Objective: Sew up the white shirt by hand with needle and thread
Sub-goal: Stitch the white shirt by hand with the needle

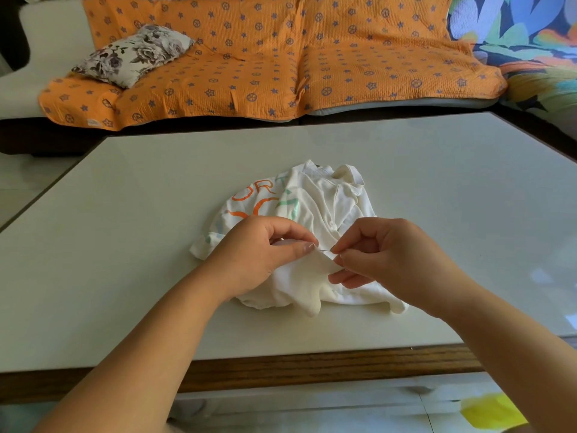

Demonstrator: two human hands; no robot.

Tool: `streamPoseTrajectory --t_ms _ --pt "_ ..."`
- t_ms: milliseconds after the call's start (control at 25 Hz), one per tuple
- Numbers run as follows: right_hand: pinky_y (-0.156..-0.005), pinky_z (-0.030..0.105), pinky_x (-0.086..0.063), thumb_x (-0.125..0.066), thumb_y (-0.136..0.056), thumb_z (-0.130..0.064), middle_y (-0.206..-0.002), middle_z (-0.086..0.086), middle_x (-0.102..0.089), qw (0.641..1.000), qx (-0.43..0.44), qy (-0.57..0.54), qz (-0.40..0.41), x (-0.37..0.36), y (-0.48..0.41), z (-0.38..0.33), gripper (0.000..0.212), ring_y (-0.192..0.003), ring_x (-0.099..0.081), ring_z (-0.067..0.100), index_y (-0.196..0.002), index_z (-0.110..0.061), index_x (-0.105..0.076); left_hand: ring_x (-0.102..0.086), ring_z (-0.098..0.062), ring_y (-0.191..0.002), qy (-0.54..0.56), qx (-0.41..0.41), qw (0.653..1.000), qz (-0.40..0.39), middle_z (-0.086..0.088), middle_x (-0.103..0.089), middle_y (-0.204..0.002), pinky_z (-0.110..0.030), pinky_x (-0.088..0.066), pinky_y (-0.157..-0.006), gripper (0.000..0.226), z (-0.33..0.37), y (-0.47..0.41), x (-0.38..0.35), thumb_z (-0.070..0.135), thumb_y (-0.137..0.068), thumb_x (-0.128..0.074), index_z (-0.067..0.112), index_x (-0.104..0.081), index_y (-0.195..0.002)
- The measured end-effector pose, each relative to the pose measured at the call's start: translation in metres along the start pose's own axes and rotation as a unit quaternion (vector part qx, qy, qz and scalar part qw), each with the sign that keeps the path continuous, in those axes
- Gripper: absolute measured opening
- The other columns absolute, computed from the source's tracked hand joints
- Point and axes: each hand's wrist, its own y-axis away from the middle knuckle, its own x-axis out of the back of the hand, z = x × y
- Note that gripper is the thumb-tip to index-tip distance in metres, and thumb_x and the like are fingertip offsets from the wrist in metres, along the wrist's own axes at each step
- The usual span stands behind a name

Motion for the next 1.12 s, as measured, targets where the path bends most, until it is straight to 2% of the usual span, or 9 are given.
streamPoseTrajectory --t_ms 200,440,520,600,760,920,1040,1120 --pt "-0.077 0.034 -0.061 -0.061 -0.091 -0.002 -0.078 0.008 -0.076 0.998 -0.006 -0.041 -0.036 0.002 -0.001 0.000 0.011 -0.077 -0.076 0.021 -0.092 -0.008 -0.071 -0.067 0.004 -0.093 0.015 0.009 1.000 -0.006 0.016 -0.075 -0.089 -0.014 -0.047 -0.089 0.011 -0.002 -0.002 0.001 0.021 -0.084 -0.074 0.032 -0.075 -0.084" --pt "-0.072 0.031 -0.062 -0.063 -0.091 -0.005 -0.080 0.015 -0.075 0.993 -0.018 -0.099 -0.063 -0.002 -0.003 0.004 0.007 -0.076 -0.075 0.025 -0.092 -0.005 -0.070 -0.068 0.002 -0.088 0.062 0.025 0.997 -0.040 0.010 -0.076 -0.086 -0.011 -0.047 -0.079 0.011 -0.001 -0.001 -0.008 0.018 -0.084 -0.073 0.027 -0.076 -0.086" --pt "-0.073 0.033 -0.062 -0.065 -0.090 -0.007 -0.080 0.017 -0.075 0.990 -0.021 -0.124 -0.057 -0.002 -0.006 0.005 0.007 -0.077 -0.075 0.027 -0.092 -0.005 -0.071 -0.068 0.000 -0.087 0.101 0.030 0.994 -0.034 0.008 -0.076 -0.086 -0.012 -0.047 -0.078 0.010 0.000 -0.001 -0.007 0.023 -0.078 -0.074 0.024 -0.076 -0.087" --pt "-0.075 0.033 -0.060 -0.067 -0.088 -0.009 -0.080 0.016 -0.074 0.989 -0.019 -0.138 -0.044 0.000 -0.009 0.007 0.008 -0.076 -0.073 0.024 -0.090 -0.006 -0.074 -0.068 -0.002 -0.087 0.137 0.034 0.989 -0.034 0.006 -0.076 -0.086 -0.015 -0.047 -0.078 0.019 0.000 -0.001 -0.005 0.030 -0.071 -0.073 0.022 -0.076 -0.088" --pt "-0.074 0.029 -0.051 -0.071 -0.084 -0.011 -0.079 0.012 -0.073 0.988 -0.001 -0.145 -0.042 -0.001 -0.013 0.011 0.008 -0.075 -0.067 0.020 -0.084 -0.013 -0.078 -0.068 -0.005 -0.087 0.171 0.049 0.984 -0.029 0.003 -0.076 -0.087 -0.021 -0.046 -0.082 0.022 0.001 0.000 -0.005 0.032 -0.067 -0.075 0.020 -0.076 -0.085" --pt "-0.064 0.022 -0.053 -0.072 -0.081 -0.002 -0.073 0.011 -0.072 0.985 0.046 -0.165 -0.018 -0.007 -0.011 0.011 0.014 -0.068 -0.070 0.021 -0.093 -0.010 -0.074 -0.068 -0.002 -0.088 0.182 0.061 0.981 -0.023 0.006 -0.075 -0.084 -0.019 -0.046 -0.084 0.021 0.001 -0.001 -0.008 0.032 -0.067 -0.074 0.020 -0.075 -0.085" --pt "-0.066 0.021 -0.056 -0.069 -0.085 0.001 -0.076 0.012 -0.074 0.987 0.079 -0.138 -0.004 -0.010 -0.010 0.011 0.020 -0.070 -0.072 0.021 -0.099 -0.011 -0.075 -0.067 -0.001 -0.090 0.176 0.066 0.982 -0.018 0.007 -0.075 -0.086 -0.020 -0.045 -0.086 0.021 -0.001 -0.001 -0.011 0.033 -0.067 -0.074 0.022 -0.076 -0.085" --pt "-0.069 0.022 -0.058 -0.068 -0.087 -0.003 -0.077 0.011 -0.075 0.990 0.077 -0.120 0.003 -0.011 -0.009 0.010 0.015 -0.072 -0.073 0.021 -0.098 -0.010 -0.075 -0.067 -0.001 -0.088 0.170 0.074 0.983 -0.011 0.007 -0.075 -0.085 -0.021 -0.045 -0.085 0.020 -0.001 -0.001 -0.011 0.034 -0.069 -0.075 0.022 -0.076 -0.085"
